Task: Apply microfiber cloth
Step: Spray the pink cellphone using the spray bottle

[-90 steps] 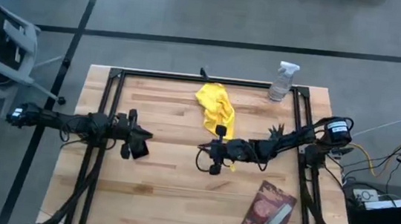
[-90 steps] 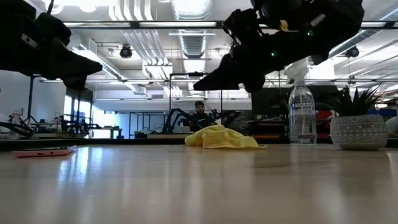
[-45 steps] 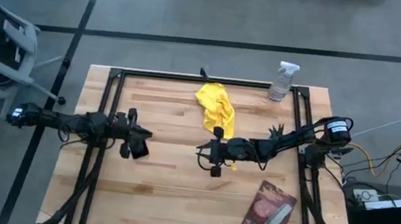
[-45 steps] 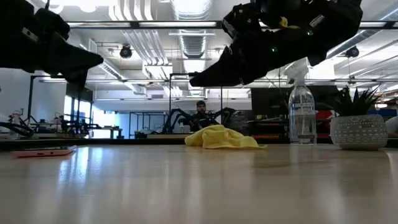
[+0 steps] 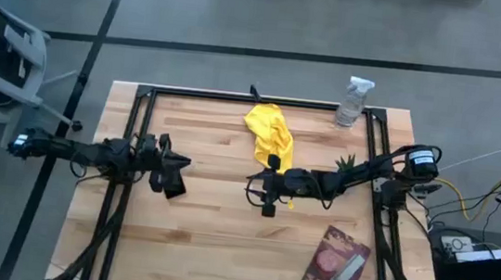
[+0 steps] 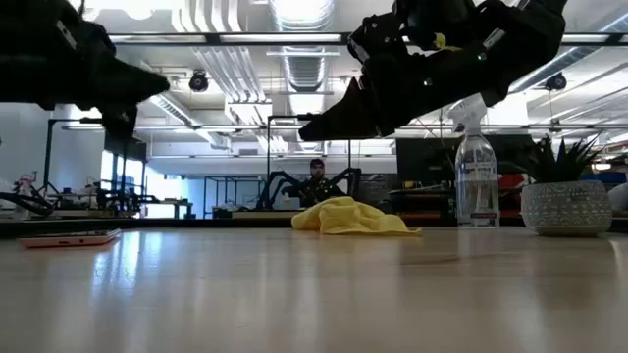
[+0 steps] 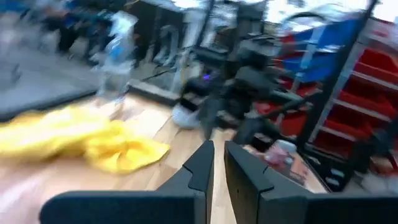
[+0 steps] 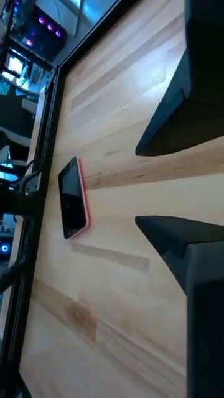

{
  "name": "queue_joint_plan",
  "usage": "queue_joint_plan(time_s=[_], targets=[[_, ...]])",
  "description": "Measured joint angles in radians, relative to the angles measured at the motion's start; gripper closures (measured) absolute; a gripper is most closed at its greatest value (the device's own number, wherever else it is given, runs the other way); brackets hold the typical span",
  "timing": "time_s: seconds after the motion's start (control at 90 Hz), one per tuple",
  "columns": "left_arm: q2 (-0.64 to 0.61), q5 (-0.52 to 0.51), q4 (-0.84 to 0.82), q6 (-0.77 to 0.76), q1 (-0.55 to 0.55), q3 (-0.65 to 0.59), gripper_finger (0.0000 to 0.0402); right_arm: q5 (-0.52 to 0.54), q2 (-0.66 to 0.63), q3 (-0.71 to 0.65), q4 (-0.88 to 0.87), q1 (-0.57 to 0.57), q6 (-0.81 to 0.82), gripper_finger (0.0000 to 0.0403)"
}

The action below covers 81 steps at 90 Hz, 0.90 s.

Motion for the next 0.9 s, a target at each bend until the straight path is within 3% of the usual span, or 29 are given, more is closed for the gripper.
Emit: queue_joint_plan(time_s=[0.167, 0.511, 0.678, 0.9], targets=[[0.043, -0.001, -0.362, -0.144, 0.000, 0.107, 0.0324, 0.000, 0.000, 0.000, 0.000, -0.013, 0.000, 0.0235], [0.226, 0.080, -0.622, -0.327, -0.002, 0.200, 0.0223, 0.001, 0.000, 0.000, 0.007, -0.053, -0.012, 0.0222], [0.317, 0.106, -0.734, -0.447, -0.002, 0.200, 0.0208, 0.001, 0.000, 0.000, 0.008, -0.055, -0.027, 0.0222], [0.441, 0.076, -0.727, -0.439, -0.002, 0.200, 0.0219, 0.001, 0.000, 0.000, 0.007, -0.058, -0.027, 0.0221]])
